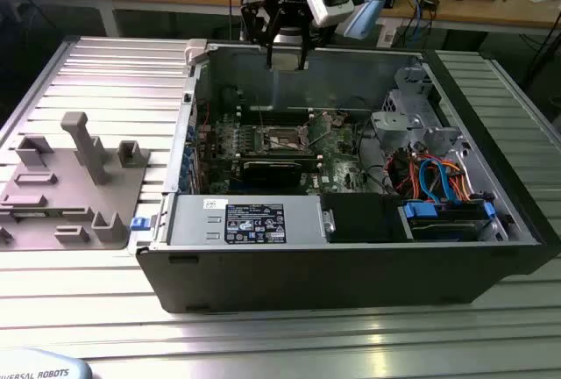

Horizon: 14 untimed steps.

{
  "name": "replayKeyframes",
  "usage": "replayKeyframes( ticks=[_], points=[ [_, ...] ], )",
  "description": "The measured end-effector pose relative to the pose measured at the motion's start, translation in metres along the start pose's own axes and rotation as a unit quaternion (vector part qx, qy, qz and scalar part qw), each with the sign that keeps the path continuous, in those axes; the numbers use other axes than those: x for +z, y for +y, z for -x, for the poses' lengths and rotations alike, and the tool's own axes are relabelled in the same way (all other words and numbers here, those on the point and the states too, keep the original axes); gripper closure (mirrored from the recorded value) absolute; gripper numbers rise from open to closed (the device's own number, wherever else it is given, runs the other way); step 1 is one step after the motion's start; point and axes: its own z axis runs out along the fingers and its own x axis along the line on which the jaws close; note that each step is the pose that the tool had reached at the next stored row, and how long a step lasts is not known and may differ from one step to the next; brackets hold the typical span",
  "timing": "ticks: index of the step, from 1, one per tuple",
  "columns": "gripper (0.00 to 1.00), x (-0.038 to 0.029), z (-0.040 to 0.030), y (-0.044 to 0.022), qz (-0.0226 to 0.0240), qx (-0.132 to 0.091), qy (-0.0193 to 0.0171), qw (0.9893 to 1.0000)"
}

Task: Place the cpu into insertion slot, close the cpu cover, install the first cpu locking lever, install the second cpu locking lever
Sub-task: 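Place the cpu into insertion slot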

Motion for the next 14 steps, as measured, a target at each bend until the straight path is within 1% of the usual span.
replayKeyframes(
  ticks=[4, 8, 14],
  points=[
    [0.46, 0.0012, 0.0000, -0.0001, -0.0001, 0.000, 0.0000, 1.0000],
    [0.46, 0.0053, 0.0001, -0.0005, -0.0001, 0.000, 0.0000, 1.0000],
    [0.46, 0.0085, 0.0002, -0.0022, -0.0006, 0.000, 0.0000, 1.0000]
  ],
)
